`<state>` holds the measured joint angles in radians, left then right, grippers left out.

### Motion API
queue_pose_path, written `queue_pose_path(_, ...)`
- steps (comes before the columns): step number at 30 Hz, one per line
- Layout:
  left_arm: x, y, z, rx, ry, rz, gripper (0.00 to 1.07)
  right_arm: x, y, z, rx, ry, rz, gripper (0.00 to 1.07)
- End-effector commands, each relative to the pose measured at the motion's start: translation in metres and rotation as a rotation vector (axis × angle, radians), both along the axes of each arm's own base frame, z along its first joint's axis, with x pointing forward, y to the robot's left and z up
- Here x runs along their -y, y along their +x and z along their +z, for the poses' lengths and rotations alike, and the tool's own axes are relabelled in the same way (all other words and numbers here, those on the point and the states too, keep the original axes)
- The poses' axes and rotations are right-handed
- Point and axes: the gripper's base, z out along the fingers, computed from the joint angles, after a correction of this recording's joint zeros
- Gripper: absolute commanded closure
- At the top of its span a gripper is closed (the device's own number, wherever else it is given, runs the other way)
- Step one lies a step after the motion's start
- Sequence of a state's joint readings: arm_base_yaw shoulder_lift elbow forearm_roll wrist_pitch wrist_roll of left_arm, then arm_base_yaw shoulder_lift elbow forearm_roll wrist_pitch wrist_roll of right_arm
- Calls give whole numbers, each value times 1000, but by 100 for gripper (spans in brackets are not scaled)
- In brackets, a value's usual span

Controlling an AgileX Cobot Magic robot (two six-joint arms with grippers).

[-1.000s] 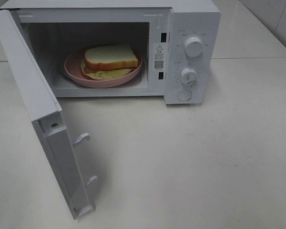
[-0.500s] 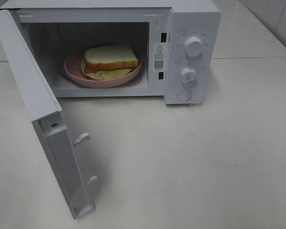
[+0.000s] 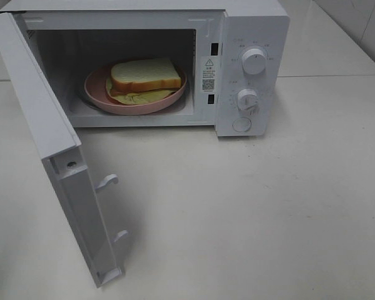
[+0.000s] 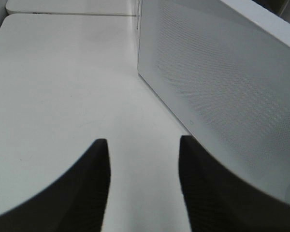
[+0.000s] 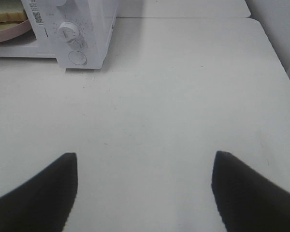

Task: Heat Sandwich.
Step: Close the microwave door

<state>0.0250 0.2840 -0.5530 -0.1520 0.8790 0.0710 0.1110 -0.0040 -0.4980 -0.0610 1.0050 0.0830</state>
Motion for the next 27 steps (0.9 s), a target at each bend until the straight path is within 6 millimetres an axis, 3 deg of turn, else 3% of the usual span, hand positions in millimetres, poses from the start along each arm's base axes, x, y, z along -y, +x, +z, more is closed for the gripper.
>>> queue_pose_path(1, 0, 9, 2, 12, -6, 3, 84, 0, -4, 0, 37, -4, -1, 33)
queue_pose_path(4, -1, 20, -5, 7, -9, 13, 103, 0, -4, 0, 37, -4, -1, 33)
queue_pose_path(6, -2, 27, -13, 12, -9, 21, 107, 0, -4, 0, 37, -4, -1, 33)
queue_pose_path(19, -11, 64, -57, 253, -6, 115, 107, 0, -4, 0, 37, -4, -1, 33)
queue_pose_path(27, -15, 83, -63, 375, 19, 152, 107, 0, -4, 0, 37, -4, -1, 33)
